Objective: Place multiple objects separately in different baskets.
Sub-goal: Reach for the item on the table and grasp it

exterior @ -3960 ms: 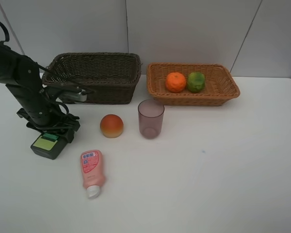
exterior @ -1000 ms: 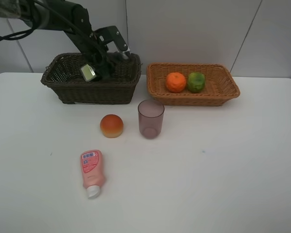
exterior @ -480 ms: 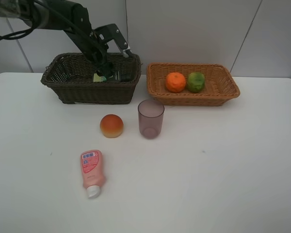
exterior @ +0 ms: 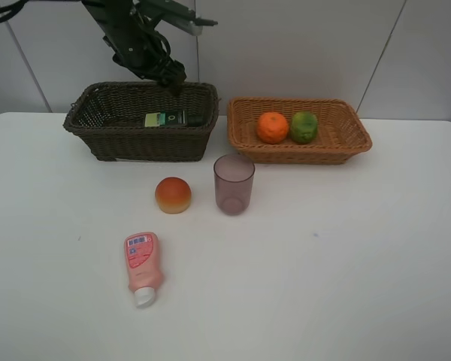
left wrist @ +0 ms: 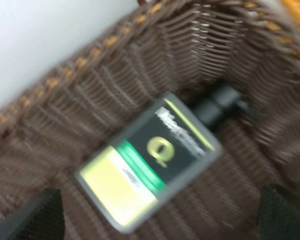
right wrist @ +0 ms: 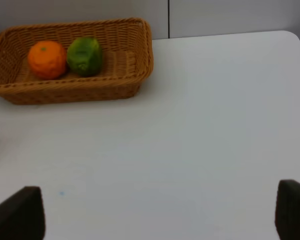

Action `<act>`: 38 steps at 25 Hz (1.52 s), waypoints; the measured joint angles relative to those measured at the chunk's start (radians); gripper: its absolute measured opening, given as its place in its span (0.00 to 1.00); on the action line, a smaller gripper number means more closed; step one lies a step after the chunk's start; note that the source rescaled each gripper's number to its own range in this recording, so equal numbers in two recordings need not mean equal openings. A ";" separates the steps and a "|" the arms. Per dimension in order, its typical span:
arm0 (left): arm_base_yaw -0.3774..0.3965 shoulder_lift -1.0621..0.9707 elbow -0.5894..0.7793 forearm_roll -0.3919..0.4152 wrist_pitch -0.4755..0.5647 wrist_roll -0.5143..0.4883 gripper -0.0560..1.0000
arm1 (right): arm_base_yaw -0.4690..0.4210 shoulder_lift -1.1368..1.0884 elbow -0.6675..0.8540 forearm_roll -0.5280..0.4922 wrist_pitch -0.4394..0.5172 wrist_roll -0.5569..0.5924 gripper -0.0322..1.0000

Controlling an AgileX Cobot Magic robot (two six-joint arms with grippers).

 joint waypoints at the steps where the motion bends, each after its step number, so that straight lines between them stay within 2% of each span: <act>1: -0.008 -0.007 -0.001 -0.005 0.030 -0.023 1.00 | 0.000 0.000 0.000 0.000 0.000 0.000 1.00; 8: -0.064 -0.024 -0.001 -0.026 0.219 -0.124 1.00 | 0.000 0.000 0.000 0.000 0.000 0.000 1.00; 14: -0.106 -0.100 0.087 -0.058 0.274 -0.214 1.00 | 0.000 0.000 0.000 0.000 0.000 0.000 1.00; 18: -0.109 -0.174 0.230 -0.092 0.238 -0.232 1.00 | 0.000 0.000 0.000 0.000 0.000 0.000 1.00; 25: -0.109 -0.246 0.443 -0.100 0.174 -0.295 1.00 | 0.000 0.000 0.000 0.000 0.000 0.000 1.00; 32: -0.137 -0.268 0.541 -0.105 0.137 -0.320 1.00 | 0.000 0.000 0.000 0.000 0.000 0.000 1.00; 38: -0.158 -0.268 0.616 -0.110 0.035 -0.327 1.00 | 0.000 0.000 0.000 0.000 0.000 0.000 1.00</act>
